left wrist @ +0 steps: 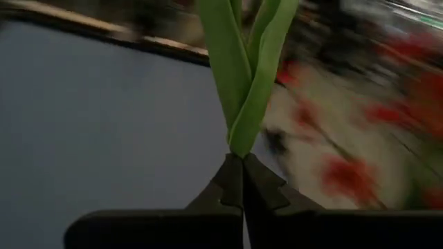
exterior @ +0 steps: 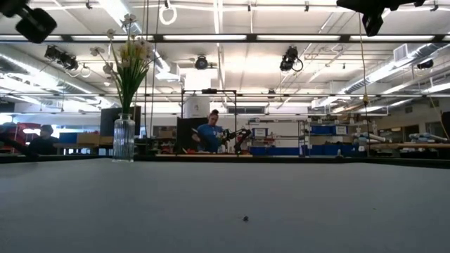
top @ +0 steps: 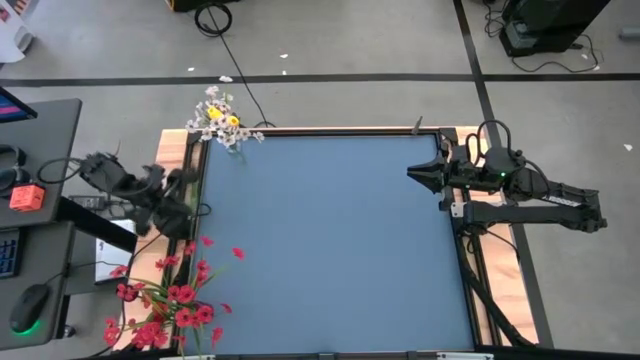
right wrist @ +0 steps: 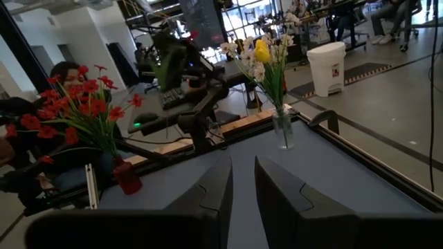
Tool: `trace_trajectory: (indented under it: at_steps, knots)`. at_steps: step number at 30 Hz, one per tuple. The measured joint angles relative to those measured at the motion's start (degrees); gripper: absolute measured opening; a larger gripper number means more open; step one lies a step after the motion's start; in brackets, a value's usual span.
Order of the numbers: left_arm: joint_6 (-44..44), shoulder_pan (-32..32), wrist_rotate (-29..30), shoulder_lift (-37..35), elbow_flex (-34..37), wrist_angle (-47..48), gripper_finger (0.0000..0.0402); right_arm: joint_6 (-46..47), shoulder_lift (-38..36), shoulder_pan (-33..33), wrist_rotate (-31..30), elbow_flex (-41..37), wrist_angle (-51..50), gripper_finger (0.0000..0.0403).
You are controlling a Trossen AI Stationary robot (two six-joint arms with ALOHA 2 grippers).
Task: Sort flowers into vase by color
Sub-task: Put the black flower into the red vase
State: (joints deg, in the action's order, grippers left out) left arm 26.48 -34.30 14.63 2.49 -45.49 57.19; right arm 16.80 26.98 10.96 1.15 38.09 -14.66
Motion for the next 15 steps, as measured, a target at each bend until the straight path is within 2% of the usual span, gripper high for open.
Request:
trace_trajectory:
  at_steps: [2, 6, 10, 15]
  knots:
    - [-3.00, -0.02, -8.22, -2.01, 0.38, -0.49, 0.0000, 0.00, 0.00, 0.00, 0.00, -0.01, -0.02, 0.0073]
    - [-5.16, 0.11, -18.02, -2.35, 0.06, -4.38, 0.0000, 0.01, 0.00, 0.00, 0.02, 0.00, -0.02, 0.0073]
    - [-7.09, 0.09, -28.34, -2.33, 2.67, -15.34, 0.0000, 0.01, 0.00, -0.02, 0.01, 0.00, 0.02, 0.0073]
    - [-7.44, 0.09, -38.94, -2.31, 10.21, -30.51, 0.0000, 0.02, 0.00, -0.02, 0.00, 0.00, 0.04, 0.0073]
